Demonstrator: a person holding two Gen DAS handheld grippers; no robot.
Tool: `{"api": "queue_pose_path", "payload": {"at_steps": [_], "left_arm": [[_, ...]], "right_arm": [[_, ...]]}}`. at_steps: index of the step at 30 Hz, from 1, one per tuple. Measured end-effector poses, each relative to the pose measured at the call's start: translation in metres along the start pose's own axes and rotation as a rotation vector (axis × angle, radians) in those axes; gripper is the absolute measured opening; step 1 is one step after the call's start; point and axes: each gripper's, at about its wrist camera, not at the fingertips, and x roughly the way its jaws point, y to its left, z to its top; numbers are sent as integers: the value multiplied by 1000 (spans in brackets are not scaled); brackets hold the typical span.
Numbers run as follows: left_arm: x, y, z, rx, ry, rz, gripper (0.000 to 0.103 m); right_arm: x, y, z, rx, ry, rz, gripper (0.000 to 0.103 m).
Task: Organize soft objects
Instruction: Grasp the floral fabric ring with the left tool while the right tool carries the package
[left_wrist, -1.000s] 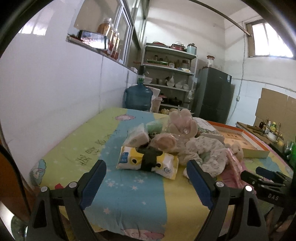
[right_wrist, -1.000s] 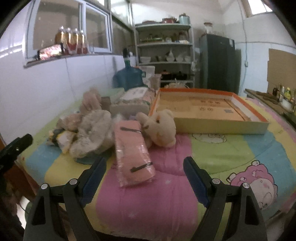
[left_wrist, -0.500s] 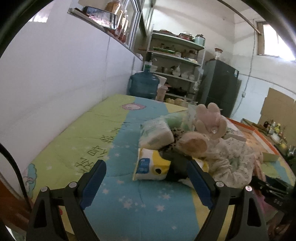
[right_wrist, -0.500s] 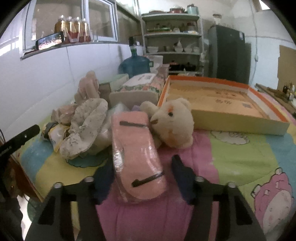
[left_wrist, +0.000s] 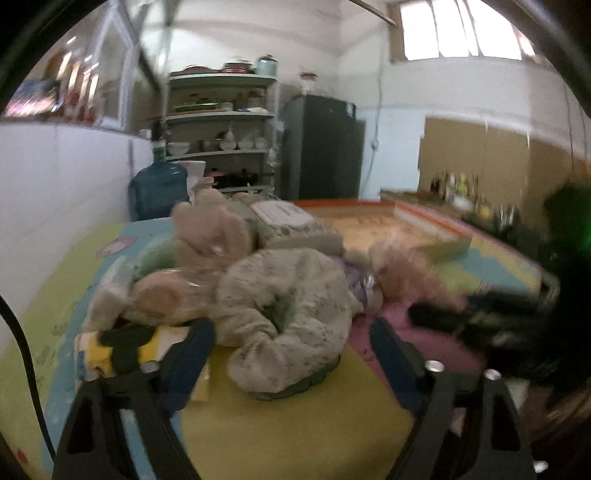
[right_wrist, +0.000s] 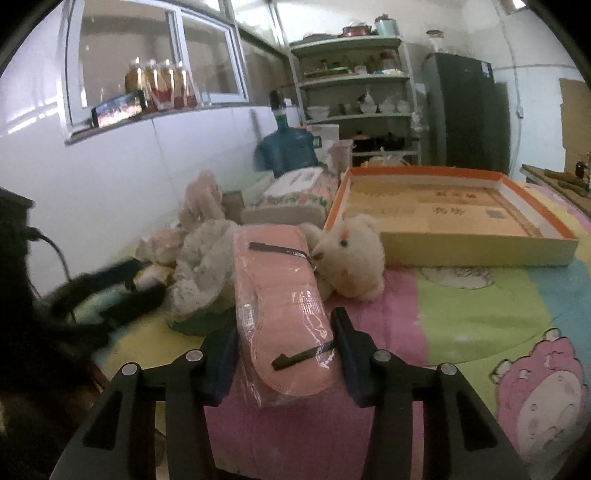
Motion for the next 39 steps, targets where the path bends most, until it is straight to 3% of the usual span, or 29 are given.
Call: {"api": "queue_pose_path", "payload": {"at_steps": [1, 5, 9, 11, 26, 39], "left_arm": [[6, -2, -2, 18, 17, 7, 64], [21, -4, -5, -1, 64, -15, 46], [15, -1, -8, -23, 58, -4, 23], [11, 0, -8, -33, 55, 0, 17], [-27, -22, 26, -15, -39, 10, 14], [-13, -64, 82, 29, -96, -85, 14]], "right_arm": [[-5, -2, 1, 2, -9, 1, 48], [-16, -6, 2, 12, -30, 8, 49], [-19, -6, 1, 16, -38, 24, 49], [-21, -6, 0, 17, -38, 34, 49], [-46, -14, 8, 21, -108, 45, 49], [-81, -55, 31, 17, -188, -90, 49]]}}
